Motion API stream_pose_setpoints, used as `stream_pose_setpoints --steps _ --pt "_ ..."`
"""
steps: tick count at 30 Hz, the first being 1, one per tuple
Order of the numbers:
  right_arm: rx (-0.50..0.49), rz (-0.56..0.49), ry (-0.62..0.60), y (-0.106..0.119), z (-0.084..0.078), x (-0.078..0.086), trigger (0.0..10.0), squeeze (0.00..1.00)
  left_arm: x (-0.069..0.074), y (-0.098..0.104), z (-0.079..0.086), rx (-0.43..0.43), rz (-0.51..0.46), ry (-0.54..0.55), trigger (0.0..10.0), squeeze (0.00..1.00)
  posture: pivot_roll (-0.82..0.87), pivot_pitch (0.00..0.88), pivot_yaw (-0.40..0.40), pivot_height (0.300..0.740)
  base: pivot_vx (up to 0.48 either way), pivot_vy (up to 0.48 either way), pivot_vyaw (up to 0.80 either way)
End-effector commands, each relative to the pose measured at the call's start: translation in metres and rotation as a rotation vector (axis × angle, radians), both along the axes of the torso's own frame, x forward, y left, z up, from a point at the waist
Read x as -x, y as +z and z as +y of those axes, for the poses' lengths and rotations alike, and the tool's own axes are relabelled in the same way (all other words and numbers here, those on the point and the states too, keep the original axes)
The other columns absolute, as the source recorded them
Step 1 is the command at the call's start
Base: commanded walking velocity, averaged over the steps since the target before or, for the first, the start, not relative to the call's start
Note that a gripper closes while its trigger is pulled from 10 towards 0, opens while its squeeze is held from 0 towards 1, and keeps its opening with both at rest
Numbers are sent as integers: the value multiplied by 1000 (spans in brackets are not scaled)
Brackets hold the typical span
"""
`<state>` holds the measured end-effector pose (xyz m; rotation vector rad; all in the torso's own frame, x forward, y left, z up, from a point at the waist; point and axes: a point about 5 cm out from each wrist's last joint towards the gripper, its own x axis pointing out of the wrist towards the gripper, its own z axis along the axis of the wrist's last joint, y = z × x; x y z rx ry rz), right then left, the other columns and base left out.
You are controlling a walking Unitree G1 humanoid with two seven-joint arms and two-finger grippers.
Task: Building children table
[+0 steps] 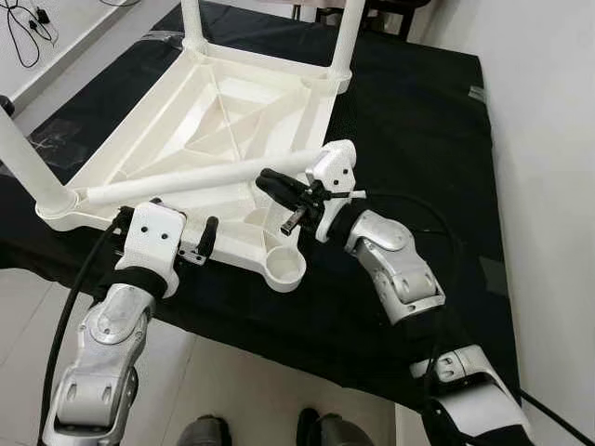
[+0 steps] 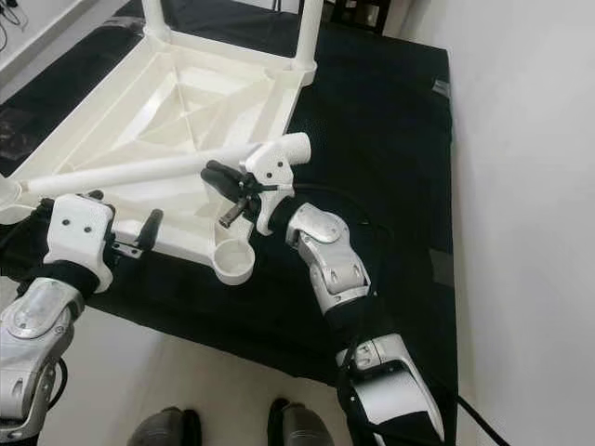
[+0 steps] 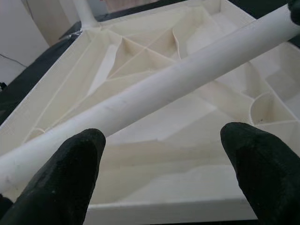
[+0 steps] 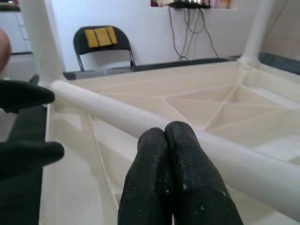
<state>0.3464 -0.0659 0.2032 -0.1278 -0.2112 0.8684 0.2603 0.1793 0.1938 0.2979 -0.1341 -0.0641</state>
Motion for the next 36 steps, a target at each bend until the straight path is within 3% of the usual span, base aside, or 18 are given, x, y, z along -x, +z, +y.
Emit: stream_pose_setpoints --steps 1,4,8,9,10,13,25,26,27,28,36 --pt "51 7 -31 -8 -3 0 10000 0 -1 -7 1 3 40 10 10000 0 117 223 -100 740 0 0 0" --pt "192 20 -119 -21 -9 -5 10000 0 -5 -18 0 1 112 -1 10000 0 112 217 -102 740 0 0 0" --pt "238 45 -170 -26 -13 -9 10000 0 -6 -27 -2 -12 177 -18 10000 0 112 217 -102 740 0 0 0" --pt "249 44 -178 -26 -13 -9 10000 0 -7 -37 0 -30 243 -12 10000 0 107 215 -105 740 0 0 0" --pt "249 44 -178 -26 -13 -9 10000 0 -7 -37 0 -30 243 -12 10000 0 107 215 -105 740 0 0 0" --pt "272 32 -188 -24 -12 -10 10000 0 -9 -53 9 -47 360 30 10000 0 105 219 -103 740 0 0 0" --pt "246 12 -145 -19 -11 -8 10000 0 -14 -44 15 -41 330 51 10000 0 105 222 -102 740 0 0 0" --pt "221 -14 -120 -11 -13 -8 10000 196 -14 -44 15 -40 330 50 10000 0 103 222 -101 740 0 0 0" --pt "221 -14 -120 -11 -13 -8 10000 196 -14 -44 15 -40 330 50 10000 0 103 222 -101 740 0 0 0" --pt "199 -35 -85 -3 -15 -8 10000 973 -14 -44 15 -39 330 49 10000 0 101 222 -100 740 0 0 0" --pt "253 -140 39 14 -6 -2 10000 1000 -14 -43 14 -36 329 48 10000 0 101 224 -101 740 0 0 0"
